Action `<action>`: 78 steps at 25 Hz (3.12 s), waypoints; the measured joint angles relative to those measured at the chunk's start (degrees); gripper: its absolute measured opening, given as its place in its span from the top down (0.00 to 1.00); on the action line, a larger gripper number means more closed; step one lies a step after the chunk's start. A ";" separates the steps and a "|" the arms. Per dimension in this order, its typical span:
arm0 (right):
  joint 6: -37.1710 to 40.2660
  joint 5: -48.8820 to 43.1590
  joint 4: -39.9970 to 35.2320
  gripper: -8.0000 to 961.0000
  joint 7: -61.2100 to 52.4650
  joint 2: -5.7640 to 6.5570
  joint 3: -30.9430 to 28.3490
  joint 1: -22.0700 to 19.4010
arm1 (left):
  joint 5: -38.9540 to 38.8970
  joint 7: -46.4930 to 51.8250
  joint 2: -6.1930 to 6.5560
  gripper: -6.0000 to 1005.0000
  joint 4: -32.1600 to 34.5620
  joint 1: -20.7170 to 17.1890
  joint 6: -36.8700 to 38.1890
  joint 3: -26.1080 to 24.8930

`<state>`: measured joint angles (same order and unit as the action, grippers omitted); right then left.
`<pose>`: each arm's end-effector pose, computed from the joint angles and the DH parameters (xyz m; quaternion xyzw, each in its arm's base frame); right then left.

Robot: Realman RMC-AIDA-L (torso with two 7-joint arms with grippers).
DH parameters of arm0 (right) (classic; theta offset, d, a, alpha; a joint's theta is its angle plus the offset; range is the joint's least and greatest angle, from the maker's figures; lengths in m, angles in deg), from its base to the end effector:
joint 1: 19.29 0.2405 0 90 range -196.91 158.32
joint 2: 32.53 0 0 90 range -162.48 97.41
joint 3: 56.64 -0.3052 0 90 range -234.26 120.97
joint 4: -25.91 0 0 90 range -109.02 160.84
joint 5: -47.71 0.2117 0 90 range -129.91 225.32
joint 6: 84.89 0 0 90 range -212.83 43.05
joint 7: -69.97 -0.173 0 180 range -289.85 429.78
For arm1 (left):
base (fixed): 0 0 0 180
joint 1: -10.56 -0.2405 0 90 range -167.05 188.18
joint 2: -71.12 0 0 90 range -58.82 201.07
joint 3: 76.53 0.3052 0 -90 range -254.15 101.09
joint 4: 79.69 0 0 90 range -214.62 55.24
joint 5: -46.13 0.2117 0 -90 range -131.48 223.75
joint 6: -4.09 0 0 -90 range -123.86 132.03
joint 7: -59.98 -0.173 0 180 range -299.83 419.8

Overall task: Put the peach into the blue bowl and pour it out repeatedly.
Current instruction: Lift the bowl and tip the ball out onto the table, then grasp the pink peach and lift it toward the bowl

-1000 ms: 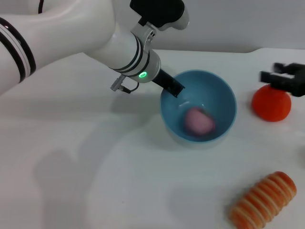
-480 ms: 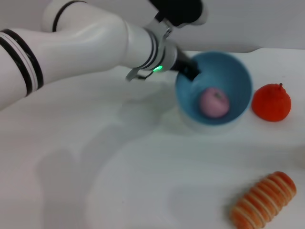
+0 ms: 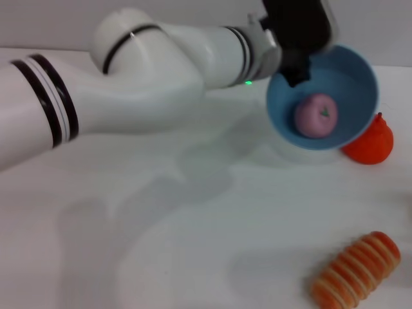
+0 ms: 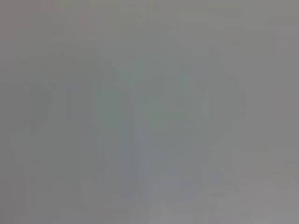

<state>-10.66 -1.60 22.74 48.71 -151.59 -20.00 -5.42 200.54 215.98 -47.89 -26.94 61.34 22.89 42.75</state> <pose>0.4422 0.2889 -0.0101 -0.6595 0.2966 0.2795 0.6317 -0.0976 0.4713 -0.1703 -0.9321 0.0535 0.0116 0.3581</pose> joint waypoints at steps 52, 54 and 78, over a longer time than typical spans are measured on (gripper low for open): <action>1.19 -47.27 -15.04 0.28 -64.74 1.18 -6.35 3.58 | -31.11 -10.14 0.38 1.00 -4.06 -7.36 -8.57 -10.72; 1.47 -54.85 -16.58 0.28 -70.66 1.36 -6.05 5.26 | -31.14 -7.78 0.49 1.00 -7.37 -4.91 -4.70 -13.81; -9.69 -75.60 -9.15 0.29 -77.01 0.13 -1.40 20.48 | -31.32 -5.97 0.14 1.00 -10.82 -3.78 -3.57 -14.55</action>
<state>-20.35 -77.21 13.60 -28.31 -151.46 -21.40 15.06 169.22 210.02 -47.75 -37.76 57.56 19.32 28.20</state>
